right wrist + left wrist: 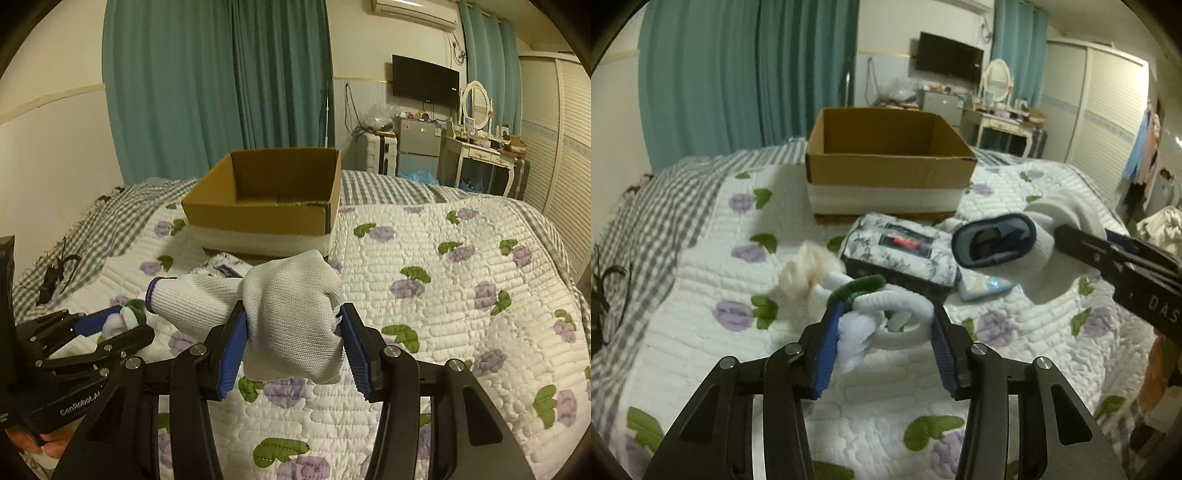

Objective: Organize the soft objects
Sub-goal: 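Carry glove and socks over the box and open both tools to drop them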

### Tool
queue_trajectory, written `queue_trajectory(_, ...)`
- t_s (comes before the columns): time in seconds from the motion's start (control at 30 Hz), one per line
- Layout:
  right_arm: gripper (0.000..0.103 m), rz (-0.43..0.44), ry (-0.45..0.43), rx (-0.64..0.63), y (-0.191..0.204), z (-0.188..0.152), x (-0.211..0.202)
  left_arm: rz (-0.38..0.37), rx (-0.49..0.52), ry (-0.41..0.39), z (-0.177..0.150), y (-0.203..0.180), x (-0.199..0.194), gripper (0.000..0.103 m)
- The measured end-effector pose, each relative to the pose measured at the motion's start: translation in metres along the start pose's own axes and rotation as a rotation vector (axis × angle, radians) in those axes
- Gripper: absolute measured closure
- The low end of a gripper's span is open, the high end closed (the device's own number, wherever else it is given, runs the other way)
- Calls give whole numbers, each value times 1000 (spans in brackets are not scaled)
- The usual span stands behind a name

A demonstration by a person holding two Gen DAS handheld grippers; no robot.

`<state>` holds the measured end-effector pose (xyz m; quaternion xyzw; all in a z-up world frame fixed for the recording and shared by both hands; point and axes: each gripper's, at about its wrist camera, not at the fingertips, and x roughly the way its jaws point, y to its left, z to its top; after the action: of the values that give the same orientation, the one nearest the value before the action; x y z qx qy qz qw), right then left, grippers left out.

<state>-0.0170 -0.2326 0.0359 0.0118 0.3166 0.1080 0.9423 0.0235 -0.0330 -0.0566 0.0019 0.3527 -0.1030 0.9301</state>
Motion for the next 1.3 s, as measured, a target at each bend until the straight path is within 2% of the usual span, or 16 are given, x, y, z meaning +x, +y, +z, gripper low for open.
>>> queue_trajectory(0.17,54,1,-29,-1,0,17,-7,-22,8,13,10,0,-3,62)
queue_trajectory(0.27,54,10,-54,-6,-2,38,-10,-46,0,-13,23,2,-14,62)
queue_trajectory(0.43,54,15,-99,-60,-1,94,-2,-54,58,-112,71,-2,-31,62)
queue_trajectory(0.57,54,26,-125,-87,-2,142,19,-22,138,-184,118,-7,-30,62)
queue_trajectory(0.7,54,-10,-130,-113,-2,181,60,14,177,-230,160,-4,-9,62)
queue_trajectory(0.83,54,-10,-101,-98,-4,205,117,30,187,-219,190,1,33,61)
queue_trajectory(0.87,54,-5,-88,-96,-4,207,130,25,181,-206,196,3,48,56)
queue_trajectory(0.93,53,-3,-60,-87,-5,207,155,16,168,-188,202,7,71,55)
queue_trajectory(0.97,52,-10,-49,-78,-6,206,165,29,174,-184,203,8,86,45)
queue_trajectory(1.0,50,-15,-44,-73,-8,204,171,48,183,-181,202,8,97,41)
queue_trajectory(1.07,31,-23,-52,-56,-11,198,178,87,197,-164,199,9,119,39)
queue_trajectory(1.1,16,-28,-62,-54,-13,196,177,95,191,-157,197,11,127,32)
queue_trajectory(1.17,13,-44,-90,-36,-19,191,170,92,157,-141,194,17,136,20)
queue_trajectory(1.3,12,-51,-103,-13,-29,191,148,117,99,-142,192,27,134,19)
